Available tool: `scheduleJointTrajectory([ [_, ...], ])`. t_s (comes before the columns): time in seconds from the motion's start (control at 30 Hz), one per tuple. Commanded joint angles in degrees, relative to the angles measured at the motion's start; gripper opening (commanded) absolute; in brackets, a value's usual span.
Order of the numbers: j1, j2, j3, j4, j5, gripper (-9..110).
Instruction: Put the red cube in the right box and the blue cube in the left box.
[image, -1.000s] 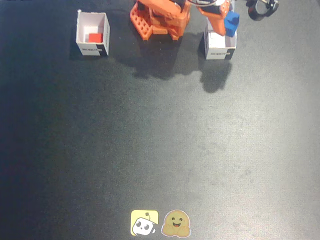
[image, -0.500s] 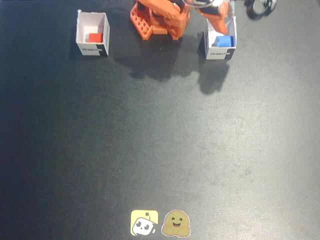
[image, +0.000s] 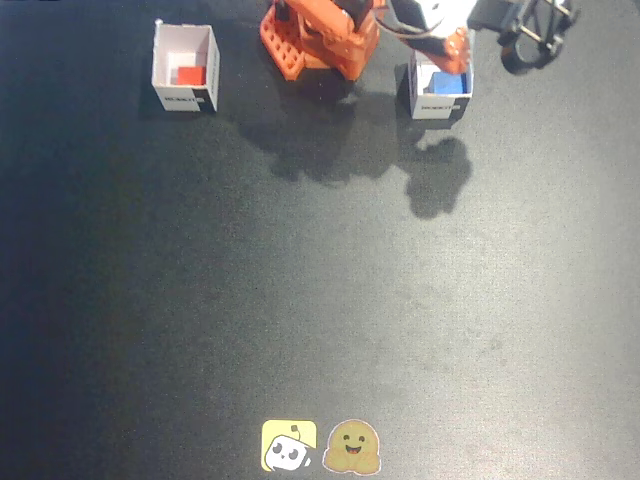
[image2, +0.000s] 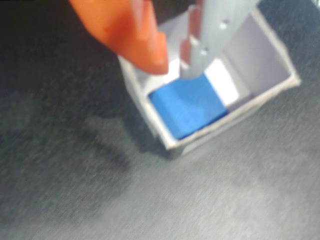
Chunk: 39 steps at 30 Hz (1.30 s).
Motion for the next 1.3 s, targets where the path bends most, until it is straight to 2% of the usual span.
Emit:
scheduleJointTrajectory([
  [0.0, 1.14, -0.44, -2.64, -1.85, 1.23, 0],
  [0.5, 9.67, -1.76, 0.18, -8.96, 10.72, 0],
  [0.73, 21.97, 0.62, 2.37, -9.23, 10.63, 0],
  [0.87, 30.85, 1.76, 3.34, -9.67, 4.92, 0],
  [1.27, 52.21, 2.81, 1.58, -2.99, -0.18, 0],
])
